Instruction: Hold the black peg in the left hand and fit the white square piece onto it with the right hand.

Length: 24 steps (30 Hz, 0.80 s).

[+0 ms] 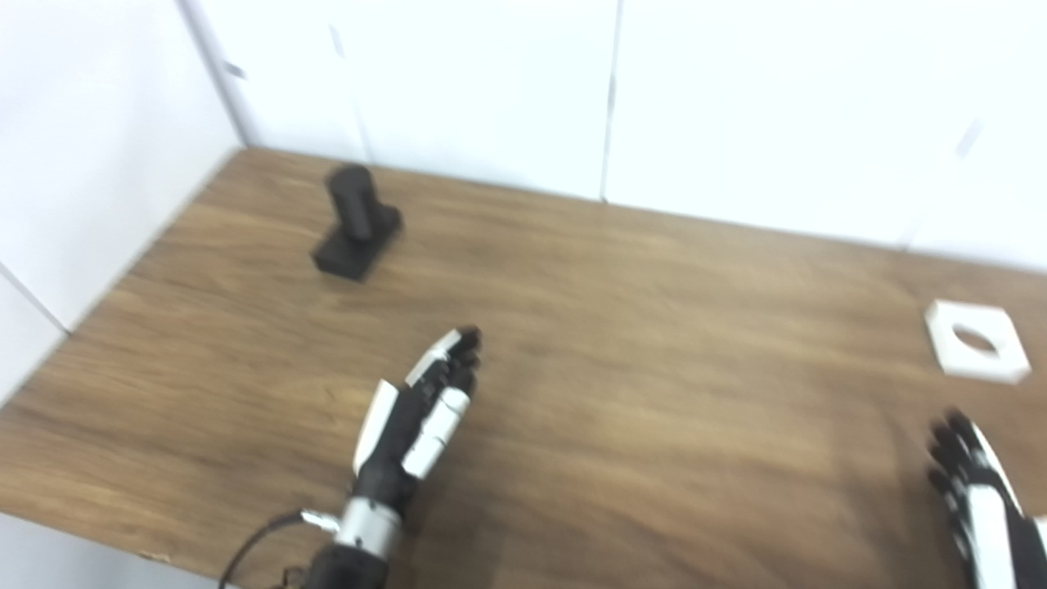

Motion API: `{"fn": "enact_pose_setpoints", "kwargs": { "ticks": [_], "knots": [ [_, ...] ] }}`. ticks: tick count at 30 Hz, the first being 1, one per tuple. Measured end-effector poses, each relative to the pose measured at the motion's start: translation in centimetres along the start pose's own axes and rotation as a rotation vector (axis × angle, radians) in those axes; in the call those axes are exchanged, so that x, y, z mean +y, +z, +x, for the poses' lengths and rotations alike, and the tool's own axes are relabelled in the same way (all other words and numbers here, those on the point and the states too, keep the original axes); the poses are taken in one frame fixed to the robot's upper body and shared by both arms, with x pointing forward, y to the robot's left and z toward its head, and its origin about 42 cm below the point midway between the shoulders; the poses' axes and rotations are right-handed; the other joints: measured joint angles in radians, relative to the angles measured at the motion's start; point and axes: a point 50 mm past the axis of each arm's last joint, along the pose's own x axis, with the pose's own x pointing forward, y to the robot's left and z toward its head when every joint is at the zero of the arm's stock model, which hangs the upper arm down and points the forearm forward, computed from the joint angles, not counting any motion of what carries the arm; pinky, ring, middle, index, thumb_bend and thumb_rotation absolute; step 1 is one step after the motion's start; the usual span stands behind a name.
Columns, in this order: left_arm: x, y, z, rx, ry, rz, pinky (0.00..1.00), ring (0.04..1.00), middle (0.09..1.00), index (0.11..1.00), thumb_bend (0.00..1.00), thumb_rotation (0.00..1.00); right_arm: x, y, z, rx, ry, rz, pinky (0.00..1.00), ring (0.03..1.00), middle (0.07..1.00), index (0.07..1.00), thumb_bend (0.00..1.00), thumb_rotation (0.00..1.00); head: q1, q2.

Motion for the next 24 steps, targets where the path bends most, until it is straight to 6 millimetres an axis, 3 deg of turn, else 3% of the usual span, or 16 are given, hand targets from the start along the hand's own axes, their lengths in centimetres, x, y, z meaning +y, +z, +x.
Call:
{"fn": "enact_pose_setpoints", "kwargs": {
  "ticks": [3, 11, 24],
  "knots": [
    [-0.2, -0.1, 0.0, -0.010, 0.002, 0.011, 0.86, 0.901, 0.918, 0.898, 0.61, 0.90, 0.0, -0.1, 0.0, -0.002, 0.001, -0.005, 0.93, 0.929, 0.925, 0.909, 0.41, 1.00, 0.031, -0.038],
    [-0.8, -0.6, 0.0, -0.025, -0.001, 0.009, 0.90, 0.926, 0.929, 0.917, 0.61, 0.91, -0.4, -0.1, 0.4, -0.008, -0.025, -0.053, 0.83, 0.870, 0.879, 0.864, 0.43, 1.00, 0.069, -0.069],
    [-1.3, -0.5, 0.0, -0.025, -0.017, -0.005, 0.93, 0.944, 0.945, 0.937, 0.55, 0.88, -0.6, -0.4, 0.6, -0.012, -0.035, -0.050, 0.78, 0.837, 0.845, 0.822, 0.47, 1.00, 0.058, -0.069]
  ]
}}
